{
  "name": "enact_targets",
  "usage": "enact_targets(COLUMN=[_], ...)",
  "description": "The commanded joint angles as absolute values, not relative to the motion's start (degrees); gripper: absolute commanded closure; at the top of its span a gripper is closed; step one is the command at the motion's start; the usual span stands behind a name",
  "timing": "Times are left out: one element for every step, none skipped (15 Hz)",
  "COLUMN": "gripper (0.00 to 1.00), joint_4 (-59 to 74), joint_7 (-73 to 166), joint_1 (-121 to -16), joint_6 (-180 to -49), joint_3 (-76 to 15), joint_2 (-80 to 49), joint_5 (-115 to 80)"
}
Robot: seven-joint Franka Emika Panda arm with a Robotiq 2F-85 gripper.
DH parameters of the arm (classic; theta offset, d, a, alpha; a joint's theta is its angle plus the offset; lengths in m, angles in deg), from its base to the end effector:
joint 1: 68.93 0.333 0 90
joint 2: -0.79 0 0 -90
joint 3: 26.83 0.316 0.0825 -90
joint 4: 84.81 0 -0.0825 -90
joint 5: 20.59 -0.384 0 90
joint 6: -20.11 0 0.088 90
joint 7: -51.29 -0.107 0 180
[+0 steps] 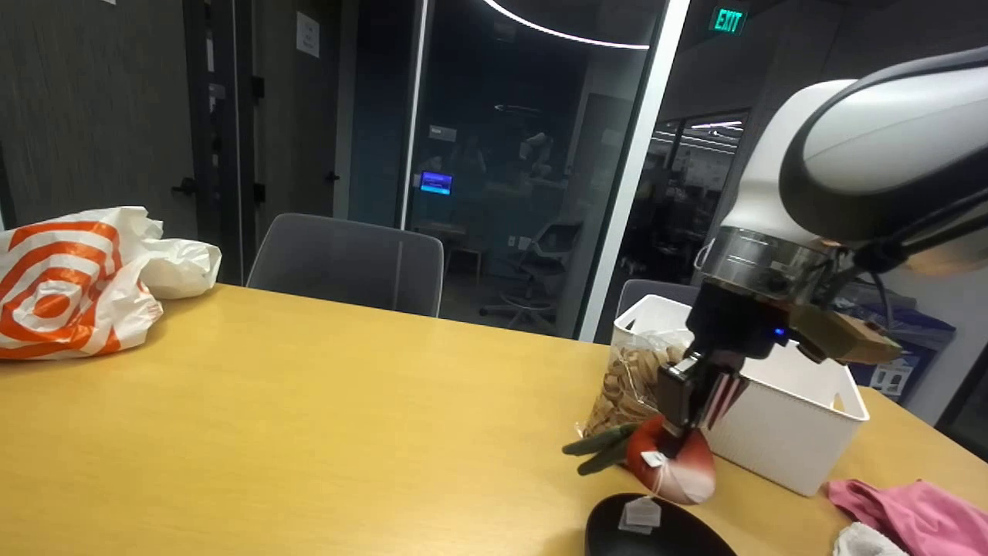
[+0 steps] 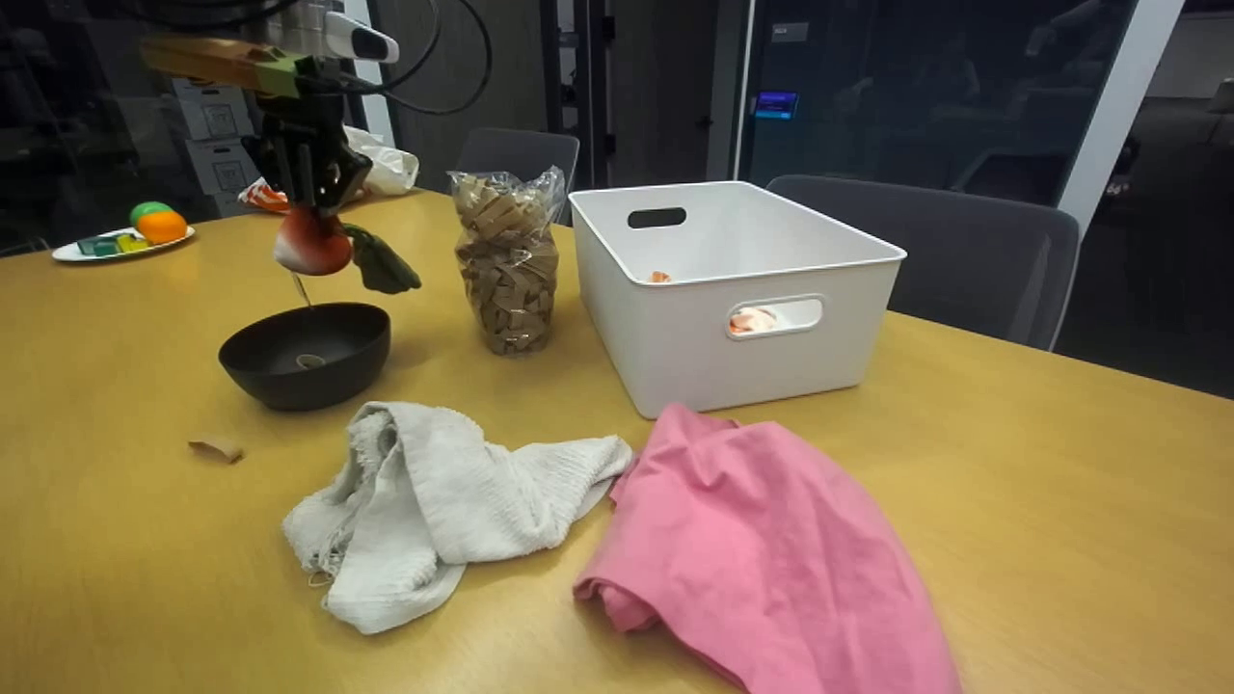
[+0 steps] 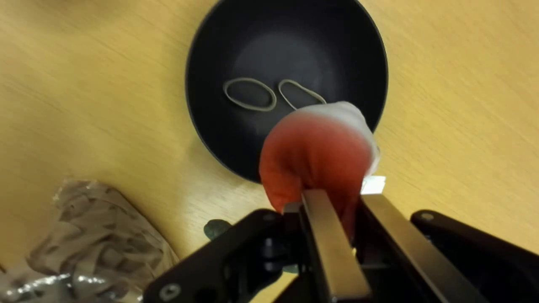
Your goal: Put some rubber bands in the black bowl then put the radish in the bowl.
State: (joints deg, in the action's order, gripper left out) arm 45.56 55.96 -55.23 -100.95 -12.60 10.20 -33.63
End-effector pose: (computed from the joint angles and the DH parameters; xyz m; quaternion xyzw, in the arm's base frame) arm 0.4277 0.2409 0.4227 -0.9721 -0.2214 0.0158 0.0755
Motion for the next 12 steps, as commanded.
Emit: enact_targets(gripper=[0.94,0.94,0.91,0.6,0.6,0.54,0.46,0.39,0.32,0.23,0.15,0.08], joint_4=[51.95,52.96,53.68,54.16,54.7,54.9,54.81,54.57,54.31,54.04,54.2,54.71], joint_7=[54.57,54.71,54.61,54.23,54.09,53.81,53.72,54.16,54.44,54.82,54.06,53.91], joint_1=[-55.13,-54.87,-54.74,-54.72,-54.72,-54.86,-54.89,-54.8,-54.69,-54.53,-54.61,-54.59], joint_6=[-100.82,-101.34,-101.37,-101.62,-101.96,-102.1,-101.49,-100.97,-100.52,-99.67,-99.01,-98.62], joint_3=[-13.23,-13.29,-13.24,-13.22,-13.25,-13.31,-13.53,-13.83,-14.01,-14.27,-14.23,-14.46], joint_2=[15.42,15.62,15.8,15.91,16.18,16.56,16.99,17.71,18.42,19.04,19.94,21.09], joint_5=[-32.09,-32.71,-32.89,-32.98,-33.03,-32.7,-33.08,-33.73,-34.21,-34.92,-34.65,-35.13])
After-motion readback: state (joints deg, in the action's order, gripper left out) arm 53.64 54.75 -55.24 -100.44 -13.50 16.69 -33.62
